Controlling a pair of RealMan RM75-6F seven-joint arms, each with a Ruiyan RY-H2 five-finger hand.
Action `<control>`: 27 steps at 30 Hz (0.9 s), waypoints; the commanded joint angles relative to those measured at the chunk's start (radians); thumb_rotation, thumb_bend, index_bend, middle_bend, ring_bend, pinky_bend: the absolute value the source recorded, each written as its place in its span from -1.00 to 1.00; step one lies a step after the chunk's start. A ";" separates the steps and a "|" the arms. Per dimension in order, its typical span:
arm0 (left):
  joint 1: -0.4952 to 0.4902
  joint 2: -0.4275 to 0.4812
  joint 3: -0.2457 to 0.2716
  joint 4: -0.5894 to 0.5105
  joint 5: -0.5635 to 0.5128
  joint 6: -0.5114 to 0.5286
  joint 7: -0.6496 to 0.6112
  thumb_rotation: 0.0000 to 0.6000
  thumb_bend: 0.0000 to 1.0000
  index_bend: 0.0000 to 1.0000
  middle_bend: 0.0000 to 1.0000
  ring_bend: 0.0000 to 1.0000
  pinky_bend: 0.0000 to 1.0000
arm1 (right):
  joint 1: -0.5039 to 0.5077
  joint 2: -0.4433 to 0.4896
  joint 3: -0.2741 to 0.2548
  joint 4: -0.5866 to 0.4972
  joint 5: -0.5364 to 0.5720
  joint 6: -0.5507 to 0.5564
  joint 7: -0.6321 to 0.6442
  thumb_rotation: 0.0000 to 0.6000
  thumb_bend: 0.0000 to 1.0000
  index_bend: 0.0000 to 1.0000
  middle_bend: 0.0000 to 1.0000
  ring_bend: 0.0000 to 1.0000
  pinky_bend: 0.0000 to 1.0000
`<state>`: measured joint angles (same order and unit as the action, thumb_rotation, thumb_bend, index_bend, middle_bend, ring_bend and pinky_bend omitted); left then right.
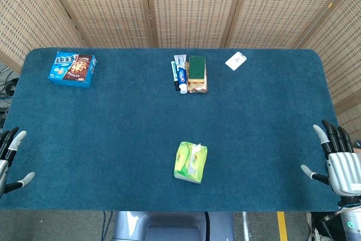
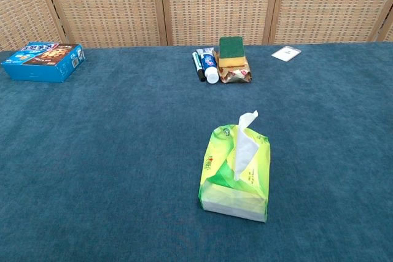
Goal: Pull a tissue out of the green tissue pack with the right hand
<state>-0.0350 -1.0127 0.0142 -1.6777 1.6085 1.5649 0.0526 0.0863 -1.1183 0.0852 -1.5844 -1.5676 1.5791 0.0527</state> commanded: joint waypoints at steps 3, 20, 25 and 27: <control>0.001 0.003 0.001 0.004 0.003 0.002 -0.012 1.00 -1.00 -1.00 -1.00 -1.00 -1.00 | 0.000 -0.001 -0.002 0.000 0.000 -0.004 -0.004 1.00 -1.00 -1.00 -1.00 -1.00 -1.00; -0.026 0.006 -0.018 -0.012 -0.038 -0.051 -0.008 1.00 -1.00 -1.00 -1.00 -1.00 -1.00 | 0.306 0.020 -0.043 0.016 -0.419 -0.216 0.043 1.00 -0.82 -1.00 -1.00 -1.00 -1.00; -0.042 0.001 -0.025 -0.016 -0.071 -0.092 0.012 1.00 -1.00 -1.00 -1.00 -1.00 -1.00 | 0.430 -0.017 -0.026 -0.018 -0.494 -0.342 -0.006 1.00 -0.78 -0.97 -1.00 -1.00 -1.00; -0.047 -0.001 -0.028 -0.018 -0.086 -0.106 0.019 1.00 -1.00 -1.00 -1.00 -1.00 -1.00 | 0.472 -0.033 -0.019 -0.050 -0.501 -0.406 -0.038 1.00 -0.75 -0.96 -1.00 -1.00 -1.00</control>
<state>-0.0776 -1.0116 -0.0108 -1.6937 1.5306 1.4670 0.0658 0.5050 -1.1269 0.0561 -1.5959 -2.0374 1.2491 0.0525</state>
